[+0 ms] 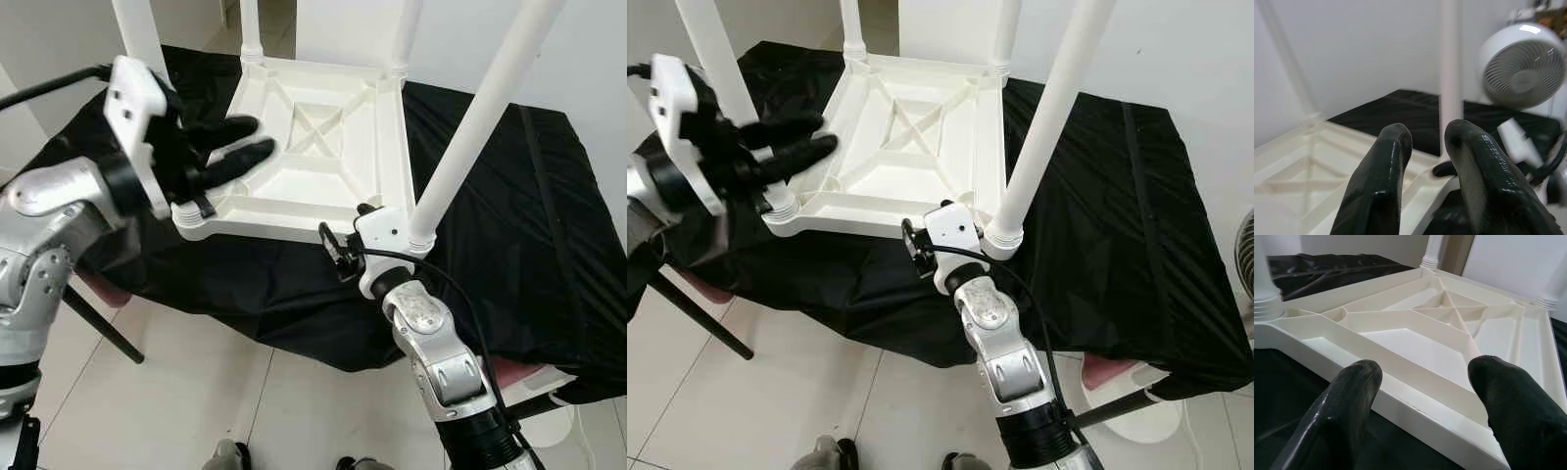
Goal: Building children table
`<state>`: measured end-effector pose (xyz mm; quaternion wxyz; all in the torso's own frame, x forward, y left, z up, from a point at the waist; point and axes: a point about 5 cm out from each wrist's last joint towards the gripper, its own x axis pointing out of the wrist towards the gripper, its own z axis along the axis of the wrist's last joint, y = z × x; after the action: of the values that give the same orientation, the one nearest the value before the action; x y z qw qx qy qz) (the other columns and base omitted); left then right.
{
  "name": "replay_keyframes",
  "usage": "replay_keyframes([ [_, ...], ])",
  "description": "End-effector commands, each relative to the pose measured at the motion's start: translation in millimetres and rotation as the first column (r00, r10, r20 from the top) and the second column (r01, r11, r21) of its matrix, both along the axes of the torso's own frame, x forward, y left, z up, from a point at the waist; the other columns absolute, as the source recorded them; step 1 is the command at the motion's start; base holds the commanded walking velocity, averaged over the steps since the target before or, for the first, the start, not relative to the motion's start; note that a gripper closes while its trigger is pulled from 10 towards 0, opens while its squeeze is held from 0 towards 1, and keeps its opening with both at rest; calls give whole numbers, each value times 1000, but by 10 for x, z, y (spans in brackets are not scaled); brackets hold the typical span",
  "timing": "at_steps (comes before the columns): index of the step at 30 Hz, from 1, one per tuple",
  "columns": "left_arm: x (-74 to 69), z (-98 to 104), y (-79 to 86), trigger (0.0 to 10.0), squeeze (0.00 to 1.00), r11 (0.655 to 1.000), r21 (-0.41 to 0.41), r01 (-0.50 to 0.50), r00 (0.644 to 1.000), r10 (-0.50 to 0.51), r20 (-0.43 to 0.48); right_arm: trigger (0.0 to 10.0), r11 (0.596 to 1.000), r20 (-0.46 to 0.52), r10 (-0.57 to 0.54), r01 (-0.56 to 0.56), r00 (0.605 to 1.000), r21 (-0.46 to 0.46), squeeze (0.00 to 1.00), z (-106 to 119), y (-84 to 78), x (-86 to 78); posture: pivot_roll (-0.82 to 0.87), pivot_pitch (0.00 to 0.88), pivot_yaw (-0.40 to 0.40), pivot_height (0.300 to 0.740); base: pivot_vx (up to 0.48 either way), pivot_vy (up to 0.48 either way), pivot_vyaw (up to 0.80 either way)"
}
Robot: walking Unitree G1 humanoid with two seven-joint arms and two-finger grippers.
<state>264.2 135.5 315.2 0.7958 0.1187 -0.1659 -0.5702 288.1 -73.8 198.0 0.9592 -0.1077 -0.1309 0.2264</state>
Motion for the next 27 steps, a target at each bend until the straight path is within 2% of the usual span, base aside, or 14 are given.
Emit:
replay_keyframes([
  [1,-77,14,-48,10000,0,1000,8,27,1000,-27,-8,10000,994,26,109,-109,994,6,0,30,102,-90,-37,142,9,740,0,0,0],
  [2,-16,41,7,10000,0,999,11,-44,999,44,5,10000,967,54,255,-256,965,3,1000,69,245,-213,-36,145,16,740,0,0,0],
  [6,92,20,97,10000,0,985,29,-169,985,169,20,10000,961,66,278,-278,958,-5,1000,84,286,-232,-36,147,20,740,0,0,0],
  [7,223,-21,217,10000,0,949,29,-314,949,314,11,10000,961,70,275,-275,959,-6,129,93,285,-232,-34,150,19,740,0,0,0],
  [9,223,-21,217,10000,0,949,29,-314,949,314,11,10000,961,70,275,-275,959,-6,129,93,285,-232,-34,150,19,740,0,0,0],
  [10,332,-56,335,10000,0,894,28,-447,894,448,-1,10000,964,70,266,-267,961,-1,0,97,281,-226,-34,150,19,740,0,0,0],
  [11,427,-122,502,10000,0,813,22,-582,812,583,-32,10000,968,65,248,-249,966,5,0,88,257,-225,-39,152,17,740,0,0,0],
  [14,462,-204,657,10000,0,741,7,-672,738,670,-76,10000,974,55,225,-226,973,11,0,63,217,-231,-39,150,14,740,0,0,0],
  [15,437,-334,843,10000,1000,650,-4,-760,645,754,-123,10000,983,23,176,-177,984,42,0,5,141,-239,-39,149,10,740,0,0,0],
  [17,424,-383,917,10000,1000,602,-10,-799,597,791,-136,10000,986,13,157,-158,988,52,0,-15,110,-242,-38,149,10,740,0,0,0],
  [20,424,-383,917,10000,1000,602,-10,-799,597,791,-136,10000,986,13,157,-158,988,52,0,-15,110,-242,-38,149,10,740,0,0,0],
  [22,419,-413,985,10000,1000,549,-19,-836,545,824,-154,10000,987,6,147,-147,989,61,0,-29,85,-242,-39,150,10,740,0,0,0],
  [24,461,-417,1124,10000,1000,437,-54,-898,439,882,-173,10000,988,6,144,-144,990,63,0,-41,56,-238,-42,149,8,740,0,0,0],
  [27,489,-397,1157,10000,1000,415,-66,-907,420,890,-178,10000,987,7,145,-145,989,63,0,-39,52,-231,-43,145,12,740,0,0,0],
])
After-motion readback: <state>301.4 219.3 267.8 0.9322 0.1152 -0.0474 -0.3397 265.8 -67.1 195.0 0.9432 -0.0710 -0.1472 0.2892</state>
